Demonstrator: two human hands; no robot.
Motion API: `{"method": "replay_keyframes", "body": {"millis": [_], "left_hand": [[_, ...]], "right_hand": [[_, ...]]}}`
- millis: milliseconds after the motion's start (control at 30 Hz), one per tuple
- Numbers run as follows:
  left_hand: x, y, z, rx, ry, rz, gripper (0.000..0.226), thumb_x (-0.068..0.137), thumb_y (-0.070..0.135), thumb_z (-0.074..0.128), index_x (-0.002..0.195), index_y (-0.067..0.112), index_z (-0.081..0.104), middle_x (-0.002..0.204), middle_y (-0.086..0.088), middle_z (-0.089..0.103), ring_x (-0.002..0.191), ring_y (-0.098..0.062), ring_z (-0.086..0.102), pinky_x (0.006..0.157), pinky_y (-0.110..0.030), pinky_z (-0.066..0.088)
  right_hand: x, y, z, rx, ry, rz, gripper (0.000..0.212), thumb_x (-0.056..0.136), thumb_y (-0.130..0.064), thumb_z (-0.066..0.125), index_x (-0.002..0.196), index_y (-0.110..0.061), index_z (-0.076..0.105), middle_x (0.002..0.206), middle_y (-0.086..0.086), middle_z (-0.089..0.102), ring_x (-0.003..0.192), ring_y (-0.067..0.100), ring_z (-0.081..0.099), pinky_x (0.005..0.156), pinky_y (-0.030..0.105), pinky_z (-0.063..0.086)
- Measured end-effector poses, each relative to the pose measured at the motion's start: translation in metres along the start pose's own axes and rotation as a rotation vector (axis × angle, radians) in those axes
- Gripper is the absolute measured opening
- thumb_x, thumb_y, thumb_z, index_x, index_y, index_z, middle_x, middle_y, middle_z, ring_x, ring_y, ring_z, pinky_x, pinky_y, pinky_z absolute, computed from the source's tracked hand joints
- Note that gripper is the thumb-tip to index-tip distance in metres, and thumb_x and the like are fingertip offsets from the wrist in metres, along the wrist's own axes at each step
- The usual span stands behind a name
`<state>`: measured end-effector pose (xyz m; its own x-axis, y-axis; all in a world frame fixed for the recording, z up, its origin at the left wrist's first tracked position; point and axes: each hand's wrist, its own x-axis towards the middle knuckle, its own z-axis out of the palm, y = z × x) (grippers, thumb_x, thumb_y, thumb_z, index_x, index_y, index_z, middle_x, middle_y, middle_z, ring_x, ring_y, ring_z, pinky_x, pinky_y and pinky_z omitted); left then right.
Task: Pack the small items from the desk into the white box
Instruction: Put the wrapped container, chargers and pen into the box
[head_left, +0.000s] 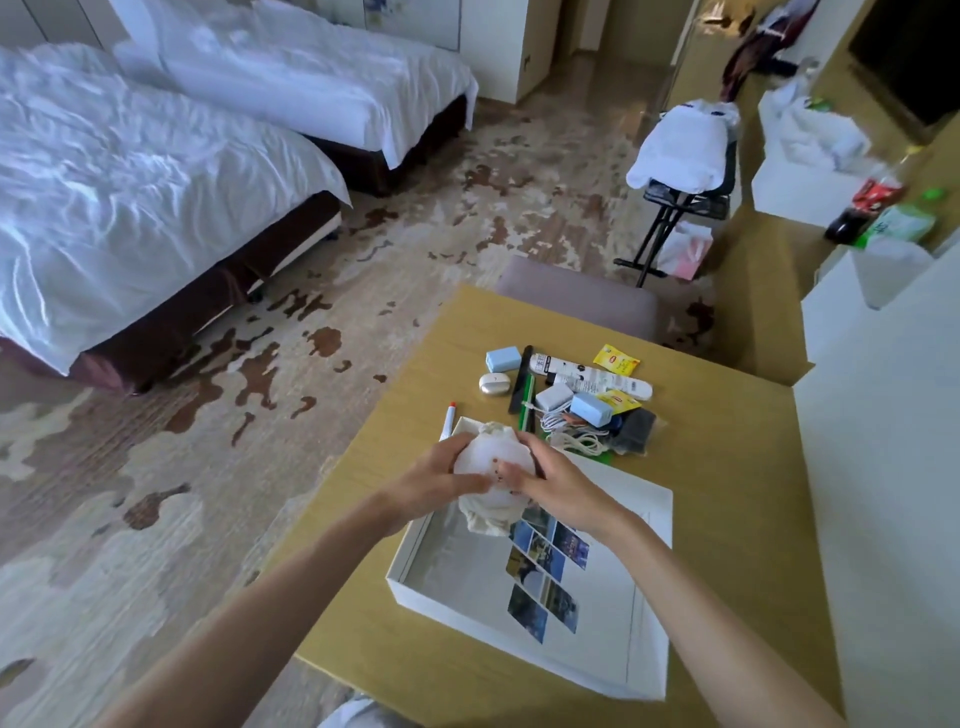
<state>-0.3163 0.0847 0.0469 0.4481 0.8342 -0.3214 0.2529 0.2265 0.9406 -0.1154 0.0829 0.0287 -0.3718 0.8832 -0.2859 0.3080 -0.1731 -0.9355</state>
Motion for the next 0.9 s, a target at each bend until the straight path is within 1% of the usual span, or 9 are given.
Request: {"method": "replay_keyframes", "body": {"millis": [133, 267, 400, 467, 500, 600, 733, 833, 900], "left_hand": [[0.017, -0.008, -0.013, 0.377, 0.010, 0.061, 0.045, 0.087, 0.012, 0.064, 0.130, 0.013, 0.050, 0.118, -0.008, 0.062, 0.106, -0.024, 0.060, 0.091, -0.037, 0.051], [0.032, -0.020, -0.043, 0.504, 0.279, 0.125, 0.034, 0.086, 0.015, 0.061, 0.120, 0.016, 0.058, 0.112, 0.000, 0.065, 0.089, -0.019, 0.062, 0.081, -0.033, 0.051], [0.046, -0.040, -0.053, 0.616, 0.175, 0.045, 0.040, 0.090, 0.033, 0.057, 0.128, 0.020, 0.054, 0.104, 0.008, 0.064, 0.086, -0.014, 0.059, 0.079, -0.031, 0.051], [0.050, -0.048, -0.055, 0.644, 0.123, 0.026, 0.045, 0.092, 0.037, 0.054, 0.133, 0.021, 0.049, 0.115, 0.004, 0.061, 0.096, -0.019, 0.060, 0.087, -0.037, 0.050], [0.053, -0.051, -0.056, 0.647, 0.099, 0.028, 0.046, 0.092, 0.037, 0.053, 0.135, 0.021, 0.048, 0.120, 0.002, 0.059, 0.100, -0.021, 0.059, 0.089, -0.039, 0.050], [0.060, -0.057, -0.061, 0.638, 0.038, 0.069, 0.045, 0.094, 0.036, 0.052, 0.135, 0.020, 0.047, 0.124, -0.002, 0.059, 0.095, -0.022, 0.061, 0.088, -0.037, 0.050], [0.066, -0.061, -0.067, 0.557, -0.019, 0.082, 0.044, 0.092, 0.038, 0.055, 0.132, 0.020, 0.048, 0.118, 0.004, 0.062, 0.080, -0.015, 0.062, 0.076, -0.034, 0.052], [0.068, -0.063, -0.073, 0.510, -0.020, 0.105, 0.033, 0.097, 0.035, 0.048, 0.127, 0.022, 0.053, 0.110, 0.008, 0.065, 0.067, -0.011, 0.065, 0.066, -0.025, 0.050], [0.070, -0.063, -0.076, 0.472, -0.005, 0.101, 0.029, 0.101, 0.025, 0.039, 0.123, 0.022, 0.056, 0.100, 0.008, 0.068, 0.063, -0.014, 0.067, 0.070, -0.030, 0.054]], "right_hand": [[0.004, 0.022, 0.005, -0.028, 0.131, 0.056, 0.036, 0.084, -0.037, 0.072, 0.113, -0.028, 0.054, 0.109, -0.008, 0.067, 0.101, 0.013, 0.065, 0.077, 0.027, 0.057], [0.011, 0.039, 0.011, 0.028, 0.178, 0.219, 0.040, 0.080, -0.047, 0.074, 0.110, -0.032, 0.052, 0.109, -0.009, 0.063, 0.098, 0.007, 0.062, 0.063, 0.017, 0.052], [0.030, 0.053, 0.029, 0.149, 0.193, 0.348, 0.046, 0.083, -0.042, 0.072, 0.122, -0.029, 0.052, 0.115, -0.007, 0.065, 0.103, 0.008, 0.063, 0.079, 0.027, 0.057], [0.040, 0.057, 0.039, 0.214, 0.228, 0.378, 0.041, 0.086, -0.036, 0.071, 0.122, -0.027, 0.053, 0.115, -0.006, 0.065, 0.104, 0.010, 0.063, 0.087, 0.033, 0.057], [0.044, 0.058, 0.043, 0.197, 0.261, 0.358, 0.033, 0.088, -0.034, 0.069, 0.118, -0.029, 0.055, 0.114, -0.007, 0.065, 0.103, 0.010, 0.063, 0.084, 0.029, 0.057], [0.047, 0.055, 0.049, -0.103, 0.421, 0.206, 0.016, 0.091, -0.041, 0.062, 0.104, -0.033, 0.059, 0.110, -0.007, 0.068, 0.100, 0.006, 0.064, 0.068, 0.011, 0.052], [0.045, 0.049, 0.048, -0.661, 0.474, 0.215, 0.044, 0.094, -0.058, 0.043, 0.116, -0.022, 0.057, 0.114, -0.001, 0.066, 0.103, 0.019, 0.063, 0.072, 0.031, 0.051], [0.038, 0.042, 0.048, -0.906, 0.532, 0.236, 0.045, 0.095, -0.057, 0.041, 0.113, -0.019, 0.057, 0.112, 0.001, 0.064, 0.102, 0.021, 0.062, 0.073, 0.033, 0.050], [0.031, 0.035, 0.044, -0.993, 0.586, 0.136, 0.036, 0.096, -0.047, 0.049, 0.111, -0.016, 0.059, 0.110, 0.001, 0.064, 0.102, 0.020, 0.060, 0.075, 0.033, 0.051]]}}
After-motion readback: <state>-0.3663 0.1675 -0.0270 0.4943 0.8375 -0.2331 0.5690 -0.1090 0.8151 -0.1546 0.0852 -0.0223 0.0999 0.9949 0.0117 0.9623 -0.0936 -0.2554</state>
